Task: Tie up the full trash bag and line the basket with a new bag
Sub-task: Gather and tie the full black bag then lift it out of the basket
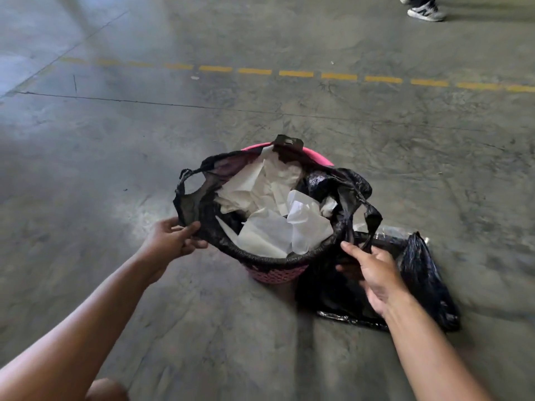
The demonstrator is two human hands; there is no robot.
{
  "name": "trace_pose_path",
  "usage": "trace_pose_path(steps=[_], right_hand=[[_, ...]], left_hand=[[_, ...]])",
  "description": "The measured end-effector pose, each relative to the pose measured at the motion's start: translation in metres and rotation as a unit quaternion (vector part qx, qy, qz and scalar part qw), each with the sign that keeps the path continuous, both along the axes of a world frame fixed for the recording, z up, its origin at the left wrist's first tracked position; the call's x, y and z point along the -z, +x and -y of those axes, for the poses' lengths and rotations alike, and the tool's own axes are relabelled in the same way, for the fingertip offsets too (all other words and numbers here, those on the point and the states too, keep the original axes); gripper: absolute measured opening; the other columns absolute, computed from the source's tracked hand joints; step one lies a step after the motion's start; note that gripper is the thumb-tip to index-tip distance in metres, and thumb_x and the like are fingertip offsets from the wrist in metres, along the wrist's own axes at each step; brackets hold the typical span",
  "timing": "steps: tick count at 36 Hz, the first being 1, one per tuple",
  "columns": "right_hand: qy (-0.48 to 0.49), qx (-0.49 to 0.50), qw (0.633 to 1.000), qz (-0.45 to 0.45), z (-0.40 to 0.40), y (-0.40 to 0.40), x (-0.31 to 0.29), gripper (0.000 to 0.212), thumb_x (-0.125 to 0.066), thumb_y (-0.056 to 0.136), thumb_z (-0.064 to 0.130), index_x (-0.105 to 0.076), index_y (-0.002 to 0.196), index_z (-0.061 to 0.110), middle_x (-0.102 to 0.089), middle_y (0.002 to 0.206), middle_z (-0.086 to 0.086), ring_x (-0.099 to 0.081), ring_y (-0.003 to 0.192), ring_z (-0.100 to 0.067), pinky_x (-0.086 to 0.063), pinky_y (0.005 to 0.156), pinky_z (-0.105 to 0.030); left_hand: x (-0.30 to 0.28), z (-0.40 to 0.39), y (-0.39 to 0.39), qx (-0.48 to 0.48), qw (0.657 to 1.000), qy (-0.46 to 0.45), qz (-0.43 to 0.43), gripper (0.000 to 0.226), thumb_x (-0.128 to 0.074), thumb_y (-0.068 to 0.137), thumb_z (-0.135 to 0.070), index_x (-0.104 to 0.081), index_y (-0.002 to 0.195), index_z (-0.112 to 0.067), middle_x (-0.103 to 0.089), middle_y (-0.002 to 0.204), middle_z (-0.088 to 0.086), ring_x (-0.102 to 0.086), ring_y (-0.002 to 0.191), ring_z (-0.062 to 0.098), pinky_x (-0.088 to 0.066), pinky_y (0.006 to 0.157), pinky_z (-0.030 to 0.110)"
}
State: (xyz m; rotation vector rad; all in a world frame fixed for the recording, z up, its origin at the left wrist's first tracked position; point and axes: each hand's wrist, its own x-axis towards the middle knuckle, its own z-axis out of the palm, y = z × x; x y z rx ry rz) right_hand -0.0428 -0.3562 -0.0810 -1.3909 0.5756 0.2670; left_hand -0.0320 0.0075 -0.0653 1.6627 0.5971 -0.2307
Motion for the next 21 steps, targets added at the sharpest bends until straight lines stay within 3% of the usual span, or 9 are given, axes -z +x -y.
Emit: trace_pose_path(steps=[3, 5, 9, 12, 14, 17, 19, 21], right_hand=[[0.015, -0.114, 0.993, -0.002, -0.003, -0.011, -0.016, 0.005, -0.070, 0.086, 0.007, -0.071, 0.082, 0.006, -0.071, 0.086, -0.019, -0.069, 0.068, -0.028, -0.058, 0.067, -0.032], [0.028, -0.151, 0.988, 0.002, 0.001, -0.008, -0.033, 0.008, -0.066, 0.088, 0.006, -0.070, 0.081, 0.003, -0.070, 0.079, -0.020, -0.069, 0.059, -0.027, -0.058, 0.057, -0.028], [0.005, -0.009, 0.997, 0.077, 0.017, 0.027, -0.065, 0.020, -0.067, 0.086, 0.010, -0.069, 0.066, 0.010, -0.071, 0.060, -0.006, -0.065, 0.049, -0.019, -0.055, 0.049, -0.024], [-0.098, 0.041, 0.989, 0.104, 0.026, 0.055, -0.073, 0.013, -0.068, 0.080, 0.013, -0.067, 0.068, 0.008, -0.071, 0.061, -0.009, -0.065, 0.043, -0.016, -0.049, 0.050, -0.023], [-0.191, 0.019, 0.979, 0.072, 0.029, 0.067, -0.064, 0.023, -0.073, 0.070, 0.022, -0.069, 0.081, 0.002, -0.074, 0.077, -0.017, -0.068, 0.046, -0.019, -0.049, 0.055, -0.028], [-0.286, -0.016, 0.957, 0.038, 0.033, 0.083, -0.048, 0.053, -0.081, 0.051, 0.047, -0.066, 0.093, 0.018, -0.074, 0.084, -0.006, -0.073, 0.066, -0.025, -0.058, 0.066, -0.039], [-0.325, -0.032, 0.944, 0.052, 0.034, 0.099, -0.040, 0.048, -0.081, 0.052, 0.051, -0.066, 0.086, 0.021, -0.073, 0.083, 0.000, -0.070, 0.073, -0.023, -0.058, 0.072, -0.039], [-0.295, 0.001, 0.952, 0.078, 0.032, 0.113, -0.047, 0.026, -0.077, 0.070, 0.041, -0.065, 0.071, 0.017, -0.071, 0.074, 0.001, -0.066, 0.067, -0.020, -0.055, 0.064, -0.031]], left_hand=[[-0.012, -0.005, -0.009, 0.055, 0.998, 0.004, -0.035, 0.026, -0.069, 0.094, -0.017, -0.067, 0.109, 0.004, -0.067, 0.078, 0.015, -0.069, 0.056, 0.012, -0.053, 0.051, 0.016], [-0.026, -0.010, -0.013, 0.094, 0.994, -0.016, -0.049, 0.023, -0.070, 0.093, -0.018, -0.068, 0.106, 0.000, -0.067, 0.076, 0.011, -0.066, 0.058, 0.013, -0.054, 0.053, 0.018], [-0.054, -0.020, 0.001, 0.053, 0.998, -0.011, 0.040, 0.007, -0.064, 0.096, -0.016, -0.067, 0.093, -0.010, -0.061, 0.074, 0.007, -0.061, 0.051, 0.007, -0.048, 0.050, 0.015], [-0.057, -0.017, 0.018, 0.034, 0.994, 0.074, 0.073, 0.008, -0.067, 0.095, -0.020, -0.061, 0.092, -0.014, -0.062, 0.079, 0.008, -0.064, 0.052, 0.010, -0.043, 0.055, 0.022], [-0.051, -0.014, 0.029, 0.011, 0.988, 0.138, 0.071, 0.023, -0.075, 0.085, -0.031, -0.058, 0.092, -0.018, -0.067, 0.088, 0.009, -0.069, 0.066, 0.018, -0.047, 0.061, 0.029], [-0.053, -0.001, 0.048, -0.005, 0.975, 0.207, 0.078, 0.054, -0.081, 0.068, -0.054, -0.058, 0.107, -0.025, -0.070, 0.097, -0.002, -0.067, 0.087, 0.015, -0.055, 0.078, 0.037], [-0.056, 0.008, 0.064, 0.011, 0.962, 0.256, 0.098, 0.046, -0.080, 0.069, -0.057, -0.065, 0.099, -0.026, -0.068, 0.088, -0.010, -0.064, 0.083, 0.010, -0.051, 0.075, 0.033], [-0.062, 0.011, 0.082, 0.000, 0.957, 0.271, 0.107, 0.036, -0.075, 0.074, -0.054, -0.067, 0.077, -0.019, -0.070, 0.074, -0.004, -0.068, 0.075, 0.022, -0.054, 0.069, 0.036]])
